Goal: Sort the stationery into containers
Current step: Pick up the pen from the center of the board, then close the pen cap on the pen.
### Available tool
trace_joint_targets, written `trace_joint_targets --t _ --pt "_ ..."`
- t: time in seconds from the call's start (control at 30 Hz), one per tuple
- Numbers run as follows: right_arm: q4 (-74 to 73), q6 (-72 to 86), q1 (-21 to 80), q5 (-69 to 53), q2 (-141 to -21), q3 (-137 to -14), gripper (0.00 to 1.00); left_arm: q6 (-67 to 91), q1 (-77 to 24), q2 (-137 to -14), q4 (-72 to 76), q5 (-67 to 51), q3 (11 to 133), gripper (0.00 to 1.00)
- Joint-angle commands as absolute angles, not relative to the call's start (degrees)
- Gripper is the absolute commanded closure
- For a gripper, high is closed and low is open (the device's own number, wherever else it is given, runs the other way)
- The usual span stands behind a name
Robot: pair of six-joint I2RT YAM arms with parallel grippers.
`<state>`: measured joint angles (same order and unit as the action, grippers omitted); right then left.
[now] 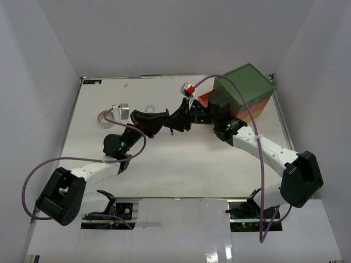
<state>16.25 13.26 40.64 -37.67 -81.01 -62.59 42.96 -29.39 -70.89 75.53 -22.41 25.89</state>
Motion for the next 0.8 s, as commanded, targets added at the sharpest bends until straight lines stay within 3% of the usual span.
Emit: trace_joint_targets --t 0.0,0.77 --pt "16.9 13.2 41.0 -38.7 -80.9 -64.2 0.65 43.4 -29.6 -70.6 86.0 -21.4 26.2 1.0" --pt "16.5 12.6 41.5 -39.4 -81.7 -63.7 0.71 45.0 -29.6 -72.3 90.9 -20.5 27.6 1.0"
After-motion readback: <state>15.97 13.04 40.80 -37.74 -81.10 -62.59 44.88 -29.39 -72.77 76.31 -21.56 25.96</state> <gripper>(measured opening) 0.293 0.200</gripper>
